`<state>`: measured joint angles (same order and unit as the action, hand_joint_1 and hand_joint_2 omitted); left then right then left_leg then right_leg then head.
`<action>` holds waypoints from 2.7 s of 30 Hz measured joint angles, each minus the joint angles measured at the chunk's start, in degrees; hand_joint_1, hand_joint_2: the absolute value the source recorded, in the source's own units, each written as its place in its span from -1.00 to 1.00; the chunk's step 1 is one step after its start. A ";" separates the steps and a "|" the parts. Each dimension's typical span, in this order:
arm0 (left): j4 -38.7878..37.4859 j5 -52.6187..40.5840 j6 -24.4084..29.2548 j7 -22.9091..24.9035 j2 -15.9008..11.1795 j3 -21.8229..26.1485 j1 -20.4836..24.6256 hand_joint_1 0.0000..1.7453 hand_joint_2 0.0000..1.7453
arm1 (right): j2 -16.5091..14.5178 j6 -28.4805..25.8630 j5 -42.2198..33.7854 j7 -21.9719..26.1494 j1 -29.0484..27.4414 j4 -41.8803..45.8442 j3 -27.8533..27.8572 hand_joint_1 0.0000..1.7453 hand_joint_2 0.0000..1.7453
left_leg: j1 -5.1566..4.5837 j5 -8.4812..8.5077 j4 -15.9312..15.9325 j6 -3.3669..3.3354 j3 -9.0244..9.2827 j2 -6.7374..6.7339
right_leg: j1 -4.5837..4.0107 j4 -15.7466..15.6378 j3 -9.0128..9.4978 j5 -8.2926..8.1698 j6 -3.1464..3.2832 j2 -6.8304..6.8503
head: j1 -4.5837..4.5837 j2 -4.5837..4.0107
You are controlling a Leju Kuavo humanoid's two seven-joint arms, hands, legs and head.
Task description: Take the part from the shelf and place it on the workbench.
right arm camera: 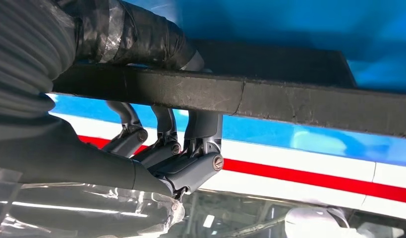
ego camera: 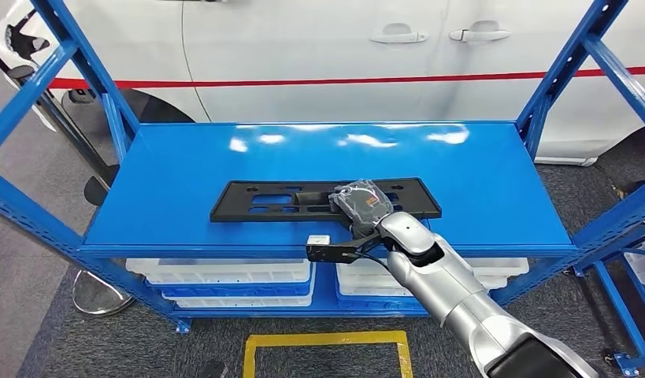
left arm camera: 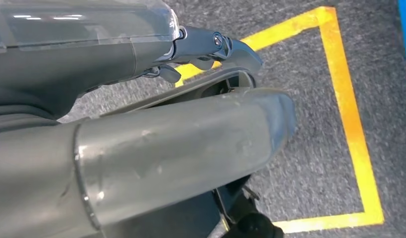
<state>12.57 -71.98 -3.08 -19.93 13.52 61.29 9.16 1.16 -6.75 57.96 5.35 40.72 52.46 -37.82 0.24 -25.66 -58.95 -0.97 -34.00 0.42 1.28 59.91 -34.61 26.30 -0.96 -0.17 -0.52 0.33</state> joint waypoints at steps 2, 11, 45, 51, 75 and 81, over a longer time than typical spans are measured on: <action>0.00 0.06 0.07 0.00 0.02 -0.07 -0.06 -1.00 -1.00 | 0.02 -1.03 0.12 -0.05 -0.23 -0.54 0.40 1.00 1.00 | 0.08 0.59 0.90 -0.93 0.31 -0.17 | 0.03 0.99 -0.40 0.93 -0.43 0.01 | 0.03 0.00; 0.00 1.84 0.74 -0.38 0.05 -0.24 -0.59 -1.00 -1.00 | 1.05 -3.59 3.14 -1.65 -3.87 5.89 2.42 1.00 1.00 | -0.65 0.52 0.17 -1.62 -0.22 -0.28 | -0.20 4.72 -1.64 1.73 -0.03 0.11 | 0.06 0.00; 0.00 2.81 2.53 -5.46 -0.23 -0.47 -0.83 -1.00 1.00 | 9.63 -5.43 -13.26 2.32 -9.56 36.17 13.05 1.00 1.00 | -0.64 -0.81 -1.53 -0.81 -1.16 0.10 | -0.21 2.01 -2.14 0.52 0.18 -0.11 | 0.01 0.00; 0.00 2.88 4.71 -7.68 -0.09 -1.21 -0.87 -1.00 1.00 | 10.39 -6.37 -15.54 2.67 -10.09 38.70 15.63 1.00 1.00 | -0.17 -6.14 -10.95 0.46 -5.29 -0.09 | -0.08 1.62 -1.83 0.31 1.69 -0.06 | -0.02 0.00; -0.02 4.13 4.92 -15.06 1.99 -1.30 -1.89 -1.00 -1.00 | 11.85 -11.72 -37.45 13.95 -26.59 54.81 33.22 1.00 1.00 | -0.82 -0.63 -0.79 -1.12 -0.40 -0.01 | 0.51 1.62 -0.44 1.67 -0.68 -0.25 | 0.00 0.00; -0.02 4.36 5.22 -15.49 2.04 -1.32 -1.88 -1.00 -1.00 | 11.84 -11.71 -38.17 15.08 -28.95 56.28 35.71 1.00 1.00 | -0.45 -5.04 -7.98 0.10 -3.44 -0.10 | 0.34 1.60 -0.44 1.54 1.15 -0.19 | -0.03 0.00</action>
<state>12.55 -67.62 2.14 -35.42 15.56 59.96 7.28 13.00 -18.46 19.80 20.43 11.77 108.74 -2.11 -0.21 -30.71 -66.92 -0.86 -37.44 0.32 1.62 61.51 -35.05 27.83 0.19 -0.36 -0.56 0.33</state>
